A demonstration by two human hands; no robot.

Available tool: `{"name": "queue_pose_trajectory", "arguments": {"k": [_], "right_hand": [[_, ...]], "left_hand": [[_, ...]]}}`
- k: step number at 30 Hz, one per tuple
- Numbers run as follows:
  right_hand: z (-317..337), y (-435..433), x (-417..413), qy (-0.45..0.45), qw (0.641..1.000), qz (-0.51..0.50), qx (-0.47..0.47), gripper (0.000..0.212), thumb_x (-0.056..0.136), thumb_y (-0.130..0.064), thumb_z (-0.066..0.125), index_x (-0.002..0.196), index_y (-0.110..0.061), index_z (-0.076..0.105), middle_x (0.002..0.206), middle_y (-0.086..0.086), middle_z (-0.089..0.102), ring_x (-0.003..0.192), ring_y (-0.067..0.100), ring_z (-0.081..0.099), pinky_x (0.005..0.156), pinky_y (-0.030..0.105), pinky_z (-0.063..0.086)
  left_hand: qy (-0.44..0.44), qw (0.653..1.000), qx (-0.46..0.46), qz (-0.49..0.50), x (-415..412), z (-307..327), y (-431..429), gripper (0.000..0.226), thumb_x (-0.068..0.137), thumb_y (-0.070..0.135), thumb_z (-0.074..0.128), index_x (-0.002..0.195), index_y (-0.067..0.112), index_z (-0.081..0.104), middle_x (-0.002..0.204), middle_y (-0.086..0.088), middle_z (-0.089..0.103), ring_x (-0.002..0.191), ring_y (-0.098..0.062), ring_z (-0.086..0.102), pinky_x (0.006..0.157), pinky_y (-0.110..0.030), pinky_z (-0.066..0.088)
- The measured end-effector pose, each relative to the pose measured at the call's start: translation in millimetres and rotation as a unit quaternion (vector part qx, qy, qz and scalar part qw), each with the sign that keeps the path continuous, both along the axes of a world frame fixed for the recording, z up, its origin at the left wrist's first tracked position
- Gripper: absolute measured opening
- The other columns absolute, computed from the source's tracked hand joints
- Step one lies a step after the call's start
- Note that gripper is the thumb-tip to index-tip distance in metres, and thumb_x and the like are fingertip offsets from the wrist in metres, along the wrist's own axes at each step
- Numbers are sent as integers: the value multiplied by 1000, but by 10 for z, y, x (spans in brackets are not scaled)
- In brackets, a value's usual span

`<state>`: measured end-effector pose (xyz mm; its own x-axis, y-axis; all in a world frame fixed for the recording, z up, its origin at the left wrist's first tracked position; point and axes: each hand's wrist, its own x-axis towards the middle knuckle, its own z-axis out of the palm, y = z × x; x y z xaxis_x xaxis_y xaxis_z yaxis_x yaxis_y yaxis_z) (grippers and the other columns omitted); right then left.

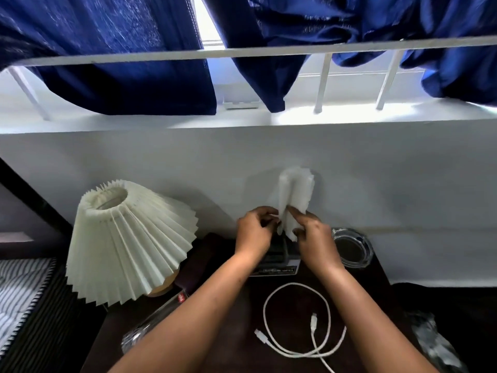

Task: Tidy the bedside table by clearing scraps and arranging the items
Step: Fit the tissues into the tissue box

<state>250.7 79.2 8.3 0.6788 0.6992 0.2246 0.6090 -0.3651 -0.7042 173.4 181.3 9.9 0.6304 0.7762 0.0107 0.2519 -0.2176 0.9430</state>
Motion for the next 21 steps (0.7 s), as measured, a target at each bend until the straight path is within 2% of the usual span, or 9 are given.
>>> {"name": "queue_pose_trajectory", "arguments": {"k": [2,4,5,6,10,13,17,19,21], "right_hand": [[-32,-51,-28,-13,1000,-25,-1,65,79,21,44,134,-12,47,133,14,54,117,25,55,86,-5,29],[-87,-94,-75,-44,998,-50,-5,66,79,20,46,136,-13,44,133,15,54,121,28,53,101,17,38],[-118,-111,-105,-50,997,-58,-5,67,78,20,46,137,-13,42,133,15,54,122,28,52,105,28,40],[-153,-122,-134,-52,996,-65,-6,69,78,21,45,138,-12,41,134,15,53,122,29,52,106,33,41],[-292,-134,-238,-34,997,-63,-7,73,75,23,42,140,-10,38,133,14,53,121,30,52,105,38,44],[-327,-145,-293,-48,997,-58,-31,68,77,19,41,140,-8,37,129,15,56,119,30,52,105,31,40],[-374,-163,-323,-64,994,-43,-72,71,78,15,41,143,-13,32,127,13,57,116,32,49,100,36,42],[-403,-171,-321,-91,987,-44,-123,65,86,-2,43,146,-20,25,131,6,55,124,29,42,97,40,42],[-405,-173,-321,-84,982,-45,-165,56,95,-27,39,147,-28,18,141,-3,45,135,22,30,102,42,35]], "left_hand": [[7,1000,7,-17,74,-6,2,19,80,8,66,85,27,68,86,-2,73,82,-14,69,82,-31,57],[19,999,22,-43,135,2,2,19,81,8,66,98,15,70,94,-5,73,82,-10,65,71,-9,52],[27,998,33,-52,160,14,-1,20,82,7,65,101,12,69,96,-6,73,81,-9,63,66,-3,47],[32,997,41,-56,185,21,1,19,82,8,65,100,12,70,97,-6,73,81,-9,63,65,-3,47],[77,994,38,-72,278,-2,22,21,83,7,63,102,14,68,103,-6,72,84,-13,63,75,-20,51],[137,981,72,-115,307,-48,27,34,84,7,56,117,16,60,116,-8,67,103,-22,62,83,-23,46],[126,984,68,-107,295,-100,43,39,86,2,51,123,16,55,122,-8,64,111,-23,60,92,-28,48],[112,988,48,-91,290,-115,58,43,86,-2,50,126,14,53,125,-9,61,114,-23,59,96,-28,47],[114,989,54,-83,278,-127,66,42,86,-2,49,125,13,53,125,-8,61,114,-23,58,91,-22,44]]}}
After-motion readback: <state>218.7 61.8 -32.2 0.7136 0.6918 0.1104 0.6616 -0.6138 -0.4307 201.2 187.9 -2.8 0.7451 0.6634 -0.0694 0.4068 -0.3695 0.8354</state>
